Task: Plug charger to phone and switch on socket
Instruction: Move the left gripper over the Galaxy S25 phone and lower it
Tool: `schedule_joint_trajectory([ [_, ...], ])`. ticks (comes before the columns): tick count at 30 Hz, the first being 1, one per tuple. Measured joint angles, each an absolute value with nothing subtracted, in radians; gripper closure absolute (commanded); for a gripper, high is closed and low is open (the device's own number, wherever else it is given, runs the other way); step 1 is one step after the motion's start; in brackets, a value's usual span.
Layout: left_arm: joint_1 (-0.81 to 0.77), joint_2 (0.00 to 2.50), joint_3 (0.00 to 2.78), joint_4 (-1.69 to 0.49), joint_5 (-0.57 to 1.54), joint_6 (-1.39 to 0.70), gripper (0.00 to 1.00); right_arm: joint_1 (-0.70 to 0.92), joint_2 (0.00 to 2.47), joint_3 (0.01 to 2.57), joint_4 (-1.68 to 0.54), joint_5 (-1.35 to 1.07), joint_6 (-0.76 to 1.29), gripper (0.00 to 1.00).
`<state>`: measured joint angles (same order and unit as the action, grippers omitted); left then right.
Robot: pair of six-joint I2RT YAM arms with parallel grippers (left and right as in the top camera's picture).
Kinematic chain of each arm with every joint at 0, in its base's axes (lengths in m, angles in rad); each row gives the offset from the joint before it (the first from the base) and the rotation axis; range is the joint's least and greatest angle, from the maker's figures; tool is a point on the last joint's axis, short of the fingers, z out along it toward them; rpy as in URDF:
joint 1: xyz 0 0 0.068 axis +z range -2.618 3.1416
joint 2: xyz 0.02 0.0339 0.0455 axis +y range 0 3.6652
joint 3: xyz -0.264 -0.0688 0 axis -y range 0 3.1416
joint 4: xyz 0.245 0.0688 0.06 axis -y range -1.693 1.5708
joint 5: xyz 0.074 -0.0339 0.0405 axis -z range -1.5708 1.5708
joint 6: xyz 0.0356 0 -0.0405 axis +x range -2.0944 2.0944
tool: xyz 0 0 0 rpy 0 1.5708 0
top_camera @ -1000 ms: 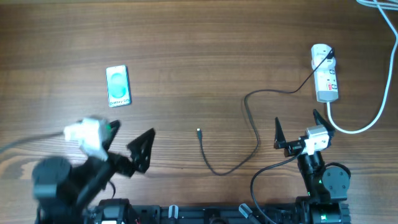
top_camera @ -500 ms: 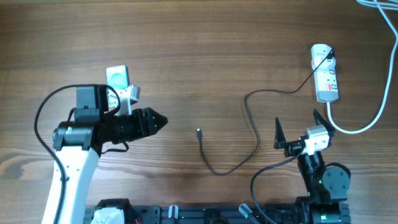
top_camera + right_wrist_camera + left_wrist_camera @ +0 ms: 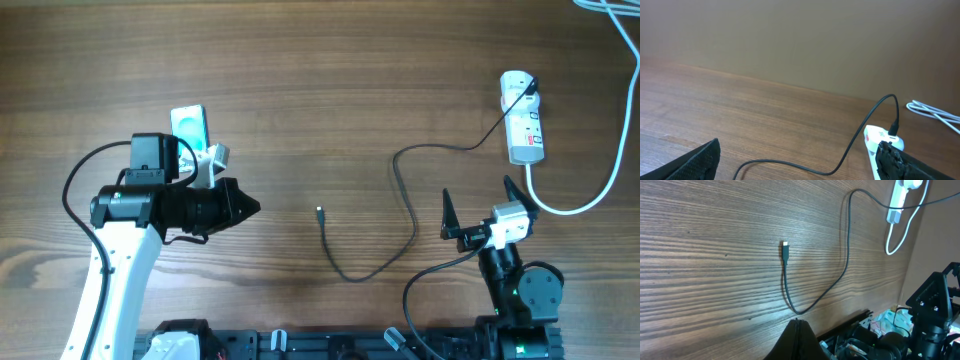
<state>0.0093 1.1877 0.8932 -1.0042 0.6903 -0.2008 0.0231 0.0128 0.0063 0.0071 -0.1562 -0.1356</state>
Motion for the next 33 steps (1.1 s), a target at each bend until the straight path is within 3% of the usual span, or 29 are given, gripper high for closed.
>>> schedule_joint_trajectory([
  [4,0.009,1.188,0.893,-1.006,0.689,-0.202,0.82,0.023,0.013,0.006,0.007,-0.156,-0.136,0.00],
  [7,0.009,1.188,0.893,-1.001,0.685,-0.204,0.96,0.023,0.013,0.006,0.007,-0.156,-0.136,0.00],
  [10,0.009,1.188,0.893,-0.956,0.685,-0.204,0.93,0.023,0.013,0.006,0.007,-0.156,-0.136,0.00],
  [14,0.009,1.188,0.893,-0.913,0.670,-0.274,0.96,0.023,0.013,0.006,0.007,-0.156,-0.136,0.00],
  [21,0.009,1.188,0.893,-0.912,0.437,-0.454,0.94,0.023,0.013,0.006,0.007,-0.156,-0.136,0.00],
  [33,0.009,1.188,0.893,-0.912,0.392,-0.477,0.96,0.023,0.013,0.006,0.007,-0.156,-0.136,0.00],
])
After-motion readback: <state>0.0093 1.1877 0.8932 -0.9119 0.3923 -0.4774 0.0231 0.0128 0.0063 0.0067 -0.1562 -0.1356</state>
